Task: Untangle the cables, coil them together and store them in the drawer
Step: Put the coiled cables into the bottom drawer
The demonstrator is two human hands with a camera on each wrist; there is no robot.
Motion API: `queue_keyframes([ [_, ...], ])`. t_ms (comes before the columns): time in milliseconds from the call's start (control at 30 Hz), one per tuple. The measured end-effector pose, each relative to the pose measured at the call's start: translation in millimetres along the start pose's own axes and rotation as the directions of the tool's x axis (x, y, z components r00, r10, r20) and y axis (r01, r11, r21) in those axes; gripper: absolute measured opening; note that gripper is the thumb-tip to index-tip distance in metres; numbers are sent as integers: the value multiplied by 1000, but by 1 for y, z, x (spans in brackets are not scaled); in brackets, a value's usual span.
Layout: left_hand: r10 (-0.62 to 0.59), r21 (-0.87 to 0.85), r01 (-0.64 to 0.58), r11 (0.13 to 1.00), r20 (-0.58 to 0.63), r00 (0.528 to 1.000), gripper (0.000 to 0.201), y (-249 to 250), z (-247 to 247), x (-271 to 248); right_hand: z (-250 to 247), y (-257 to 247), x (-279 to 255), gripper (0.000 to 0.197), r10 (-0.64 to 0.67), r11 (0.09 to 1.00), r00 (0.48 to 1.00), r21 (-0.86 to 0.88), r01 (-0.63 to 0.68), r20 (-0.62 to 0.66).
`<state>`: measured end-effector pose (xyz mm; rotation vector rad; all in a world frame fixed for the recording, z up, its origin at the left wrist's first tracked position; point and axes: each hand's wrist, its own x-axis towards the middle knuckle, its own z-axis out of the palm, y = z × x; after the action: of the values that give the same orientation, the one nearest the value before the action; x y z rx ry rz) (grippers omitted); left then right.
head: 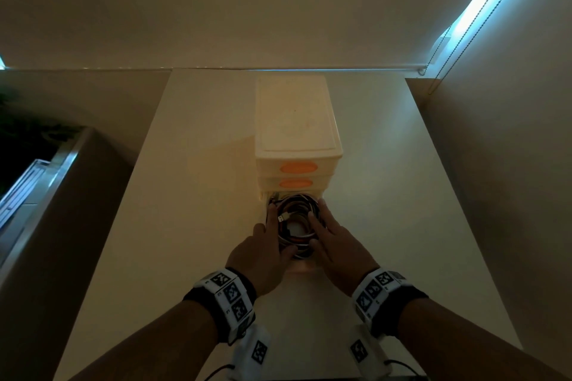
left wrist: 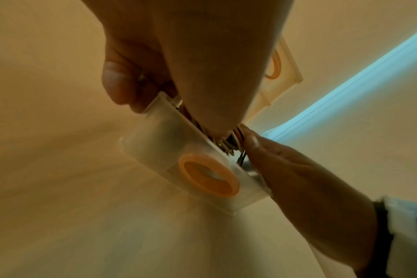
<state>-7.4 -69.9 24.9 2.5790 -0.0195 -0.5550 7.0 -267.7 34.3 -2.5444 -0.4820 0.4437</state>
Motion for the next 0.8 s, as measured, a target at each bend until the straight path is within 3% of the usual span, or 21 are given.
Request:
queue_keyframes([
  [167,-7,-12,7,1000,52,999,82,0,-5,2,14,-6,1,54,77,976,996,-202,-83,-40],
  [233,22,18,-21,1000,-56,998,71,-3,-10,2,9,-7,1,54,69,954,997,-289,-78,-43],
  [333,126,42,-119,992,-275,953,59,-13,-15,2,0,-9,3,65,65,936,998,-344,-69,-24],
  [433,242,195,-184,963,-338,910,46,-16,-20,-5,-1,-13,5,57,85,936,996,-340,-87,-21],
  [533,287,406,-155,901,-288,914,51,-11,-19,-10,6,-12,6,61,123,952,992,-280,-121,-11],
  [667,150,450,-58,891,-172,974,58,-3,-21,-7,11,-9,8,69,92,969,996,-230,-93,-14],
  [800,67,466,-10,885,-105,992,63,3,-25,-7,14,-11,12,66,58,977,998,-203,-61,-20],
])
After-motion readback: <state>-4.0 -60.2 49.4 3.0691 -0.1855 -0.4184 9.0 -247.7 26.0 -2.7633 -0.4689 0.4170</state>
